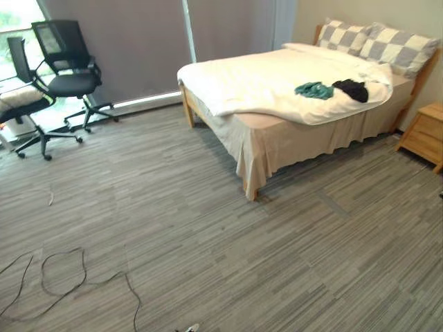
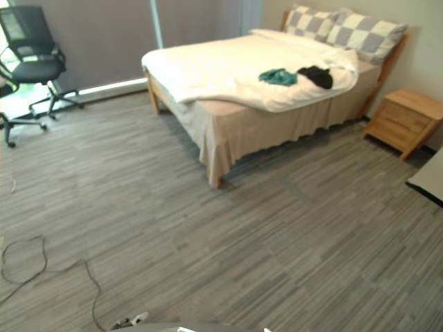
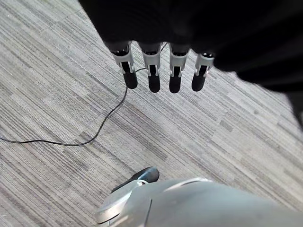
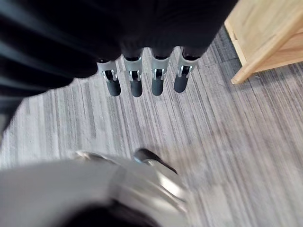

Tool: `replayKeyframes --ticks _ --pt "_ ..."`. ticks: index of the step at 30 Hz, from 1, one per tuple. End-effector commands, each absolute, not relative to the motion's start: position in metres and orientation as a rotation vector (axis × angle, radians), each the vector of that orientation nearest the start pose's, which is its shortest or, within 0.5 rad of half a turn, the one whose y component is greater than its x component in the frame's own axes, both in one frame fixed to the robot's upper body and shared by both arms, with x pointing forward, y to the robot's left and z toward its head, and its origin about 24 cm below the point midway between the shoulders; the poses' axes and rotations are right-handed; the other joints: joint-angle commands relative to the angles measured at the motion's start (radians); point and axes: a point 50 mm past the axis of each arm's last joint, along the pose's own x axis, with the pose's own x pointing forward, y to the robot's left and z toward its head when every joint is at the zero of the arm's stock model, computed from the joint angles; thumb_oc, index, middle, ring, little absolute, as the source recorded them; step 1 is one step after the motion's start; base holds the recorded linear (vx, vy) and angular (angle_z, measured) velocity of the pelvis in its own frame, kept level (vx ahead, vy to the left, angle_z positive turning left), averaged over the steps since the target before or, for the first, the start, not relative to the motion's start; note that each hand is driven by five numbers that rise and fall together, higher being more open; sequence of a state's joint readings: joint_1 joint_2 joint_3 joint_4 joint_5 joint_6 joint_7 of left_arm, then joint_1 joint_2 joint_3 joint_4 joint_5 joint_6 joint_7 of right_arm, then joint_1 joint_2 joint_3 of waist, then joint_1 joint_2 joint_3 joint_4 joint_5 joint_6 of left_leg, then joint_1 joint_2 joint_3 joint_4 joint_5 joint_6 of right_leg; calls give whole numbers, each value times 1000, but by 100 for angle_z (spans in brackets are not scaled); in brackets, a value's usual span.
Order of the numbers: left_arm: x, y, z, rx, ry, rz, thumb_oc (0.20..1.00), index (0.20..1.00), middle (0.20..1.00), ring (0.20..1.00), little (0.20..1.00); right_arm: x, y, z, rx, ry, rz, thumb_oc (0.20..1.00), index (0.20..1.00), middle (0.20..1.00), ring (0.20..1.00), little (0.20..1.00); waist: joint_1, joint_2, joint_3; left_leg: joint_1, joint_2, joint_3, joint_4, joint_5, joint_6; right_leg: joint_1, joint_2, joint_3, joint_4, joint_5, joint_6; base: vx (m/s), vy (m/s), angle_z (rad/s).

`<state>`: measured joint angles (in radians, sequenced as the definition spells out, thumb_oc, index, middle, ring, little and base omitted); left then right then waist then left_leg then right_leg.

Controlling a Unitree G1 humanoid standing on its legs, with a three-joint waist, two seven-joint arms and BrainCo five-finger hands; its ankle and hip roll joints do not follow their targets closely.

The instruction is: Tidy up the quilt and then pick up the clothes from the bed and put them into the laundry hamper.

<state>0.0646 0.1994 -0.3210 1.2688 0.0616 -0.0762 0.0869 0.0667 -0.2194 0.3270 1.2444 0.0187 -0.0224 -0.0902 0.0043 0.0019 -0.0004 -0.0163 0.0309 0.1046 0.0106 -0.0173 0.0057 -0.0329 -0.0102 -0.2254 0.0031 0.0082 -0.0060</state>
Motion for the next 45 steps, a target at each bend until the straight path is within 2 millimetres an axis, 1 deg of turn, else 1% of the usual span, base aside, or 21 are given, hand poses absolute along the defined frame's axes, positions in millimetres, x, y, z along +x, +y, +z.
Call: replayKeyframes --ticks 1,15,17,20,22,25,27,28,30,31,34,35,36,37,38,39,40,41,43,44,45 --pt "100 184 -167 495 1115 -208 1000 1000 1000 1000 1000 106 -204 -163 -418 1146 67 1000 1000 1000 1000 1000 -12 -4 111 103 -40 20 -98 6 -47 120 -67 -3 -90 6 144 0 0 0" --pt "108 177 -165 566 1063 -277 1000 1000 1000 1000 1000 118 -204 -159 -453 1101 87 1000 1000 1000 1000 1000 -20 -5 157 95 -47 29 -98 -15 -25 90 -68 17 -57 4 152 32 36 -5" --pt "111 181 -164 570 1070 -266 1000 1000 1000 1000 1000 122 -199 -159 -440 1094 90 1000 1000 1000 1000 1000 -16 -11 173 90 -43 31 -98 -16 -17 44 -62 19 37 -14 155 22 24 -12" --pt "121 191 -161 565 1068 -208 1000 1000 1000 1000 1000 135 -188 -155 -407 1052 103 1000 1000 1000 1000 1000 -17 -11 202 120 -22 61 -98 -50 -9 -89 -101 -55 330 21 240 117 38 -36" --pt "121 195 -160 568 1075 -195 1000 1000 1000 1000 1000 135 -185 -155 -390 1045 99 1000 1000 1000 1000 1000 -23 -9 209 142 -11 64 -98 -60 -13 -117 -114 -79 381 51 249 192 -2 -33" --pt "123 198 -159 581 1064 -185 1000 1000 1000 1000 1000 142 -178 -150 -341 986 86 1000 1000 1000 1000 1000 -49 -12 221 189 -3 72 -98 -88 -33 -145 -134 -130 280 32 217 382 -91 -11" --pt "130 194 -157 621 1034 -215 1000 1000 1000 1000 1000 148 -171 -146 -325 938 92 1000 1000 1000 1000 1000 -69 -22 223 213 -2 71 -98 -113 -49 -168 -152 -144 120 55 202 451 -209 5" --pt "135 192 -156 669 1012 -249 1000 1000 1000 1000 1000 152 -164 -141 -287 896 93 1000 1000 1000 1000 1000 -89 -15 231 256 26 75 -98 -151 -79 -211 -196 -151 -15 111 224 466 -224 10" --pt "134 195 -156 699 1011 -258 1000 1000 1000 1000 1000 150 -162 -138 -274 871 100 1000 1000 1000 1000 1000 -102 -6 236 298 44 84 -98 -182 -94 -234 -229 -158 -35 139 237 590 -235 22" --pt "133 195 -157 706 1018 -263 1000 1000 1000 1000 1000 149 -161 -137 -259 860 103 1000 1000 1000 1000 1000 -105 -1 229 339 48 85 -98 -212 -98 -223 -218 -164 -28 134 242 522 -199 17" --pt "128 195 -158 702 1035 -263 1000 1000 1000 1000 1000 145 -164 -136 -278 858 125 1000 1000 1000 1000 1000 -119 8 226 354 67 87 -35 -152 -116 -200 -199 -184 4 147 208 417 -158 1" --pt "125 196 -159 694 1043 -260 1000 1000 1000 1000 1000 146 -167 -133 -294 843 135 1000 1000 1000 1000 1000 -126 21 223 342 90 95 62 -82 -135 -182 -169 -188 6 140 184 637 -389 6" --pt "119 198 -160 686 1054 -263 1000 1000 1000 1000 1000 143 -171 -132 -332 836 168 1000 1000 1000 1000 1000 -110 19 223 232 136 77 336 80 -162 -96 -106 -206 -42 116 127 629 -456 13" --pt "121 198 -159 681 1035 -260 1000 1000 1000 1000 1000 144 -173 -129 -350 819 181 1000 1000 1000 1000 1000 -90 4 234 172 142 60 471 147 -156 -51 -88 -206 -61 102 100 436 -374 7" --pt "121 198 -159 681 1035 -260 1000 1000 1000 1000 1000 144 -173 -129 -349 819 181 1000 1000 1000 1000 1000 -91 5 233 166 145 56 479 144 -157 -51 -85 -209 -63 103 99 373 -262 -7" --pt "129 196 -156 672 1000 -249 1000 1000 1000 1000 1000 152 -173 -123 -369 784 198 1000 1000 1000 1000 1000 -66 -14 244 127 142 34 593 187 -145 -9 -67 -202 -78 89 73 316 -232 -86" --pt "137 195 -153 667 969 -240 1000 1000 1000 1000 1000 157 -175 -121 -382 769 198 1000 1000 1000 1000 1000 -43 -38 257 48 138 27 701 168 -126 17 -70 -190 -85 75 65 637 -299 -98" --pt "145 189 -149 653 926 -228 1000 1000 1000 1000 1000 170 -174 -114 -435 723 220 1000 1000 1000 1000 1000 14 -71 282 -86 104 27 770 75 -99 67 -77 -142 -90 33 67 585 -152 -114" --pt "147 187 -148 630 915 -212 1000 1000 1000 1000 1000 181 -169 -106 -450 678 234 1000 1000 1000 1000 1000 66 -78 279 -196 85 40 699 41 -95 104 -66 -80 -90 -8 79 540 34 -51" --pt "147 186 -148 623 919 -204 1000 1000 1000 1000 1000 186 -168 -103 -453 656 235 1000 1000 1000 1000 1000 82 -74 272 -212 73 42 586 37 -87 110 -56 -57 -90 -25 85 304 77 -69" --pt "147 186 -148 623 919 -204 1000 1000 1000 1000 1000 186 -168 -103 -453 656 235 1000 1000 1000 1000 1000 83 -79 271 -209 68 46 576 44 -85 108 -61 -56 -90 -24 86 432 94 -93"
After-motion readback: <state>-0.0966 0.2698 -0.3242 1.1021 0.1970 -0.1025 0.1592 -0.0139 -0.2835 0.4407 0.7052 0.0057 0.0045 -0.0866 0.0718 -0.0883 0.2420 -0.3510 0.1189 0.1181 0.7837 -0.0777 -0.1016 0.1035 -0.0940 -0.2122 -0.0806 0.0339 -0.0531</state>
